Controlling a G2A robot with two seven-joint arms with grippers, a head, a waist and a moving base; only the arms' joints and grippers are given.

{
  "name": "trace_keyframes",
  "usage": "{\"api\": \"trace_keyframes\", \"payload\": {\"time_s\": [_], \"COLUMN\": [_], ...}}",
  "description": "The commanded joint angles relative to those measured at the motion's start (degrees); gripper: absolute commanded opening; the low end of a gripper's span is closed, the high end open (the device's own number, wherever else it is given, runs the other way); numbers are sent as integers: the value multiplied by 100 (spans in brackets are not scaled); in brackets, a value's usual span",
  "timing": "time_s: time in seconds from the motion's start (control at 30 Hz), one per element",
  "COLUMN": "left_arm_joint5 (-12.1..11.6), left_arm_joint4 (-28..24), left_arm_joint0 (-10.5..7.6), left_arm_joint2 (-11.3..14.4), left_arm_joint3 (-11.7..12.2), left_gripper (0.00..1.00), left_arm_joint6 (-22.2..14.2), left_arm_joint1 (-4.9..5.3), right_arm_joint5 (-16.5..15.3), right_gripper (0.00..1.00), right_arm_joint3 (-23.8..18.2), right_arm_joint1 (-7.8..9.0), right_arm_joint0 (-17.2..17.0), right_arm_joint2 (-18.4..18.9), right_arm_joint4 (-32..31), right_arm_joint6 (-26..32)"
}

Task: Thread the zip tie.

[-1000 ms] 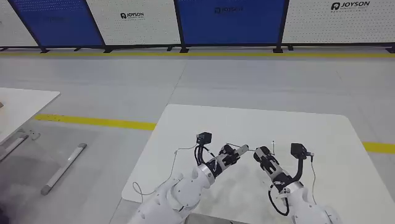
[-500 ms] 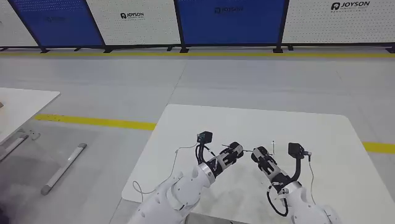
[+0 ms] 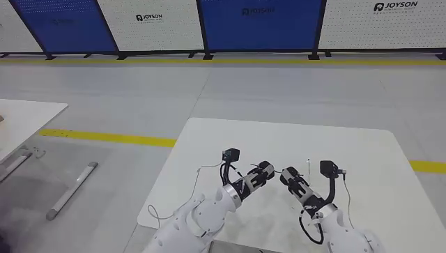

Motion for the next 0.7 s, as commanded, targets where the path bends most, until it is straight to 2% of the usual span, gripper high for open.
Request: {"api": "trace_keyframes", "payload": {"time_s": [0.0, 0.2, 0.47, 0.67], "left_arm_joint5": [-8, 37, -18, 1], "left_arm_joint4": [71, 241, 192, 219], "left_arm_joint0": [8, 27, 128, 184], "left_arm_joint2": [-10, -25, -105, -163], "left_arm_joint3": [-12, -66, -232, -296], "left_gripper": [0, 0, 0, 0], "left_arm_joint6": [28, -66, -426, -428], "left_arm_joint1": [4, 19, 62, 80], "right_arm_joint5": [23, 43, -57, -240], "right_gripper": [0, 0, 0, 0], "right_arm_joint3": [5, 5, 13, 16], "right_arm_joint1": [3, 10, 31, 50], "right_arm_joint0": [15, 16, -1, -6], "right_arm_joint2": [-1, 67, 79, 51], "right_arm_joint4": [-16, 43, -58, -89], "right_arm_joint6": [47, 25, 105, 293]}}
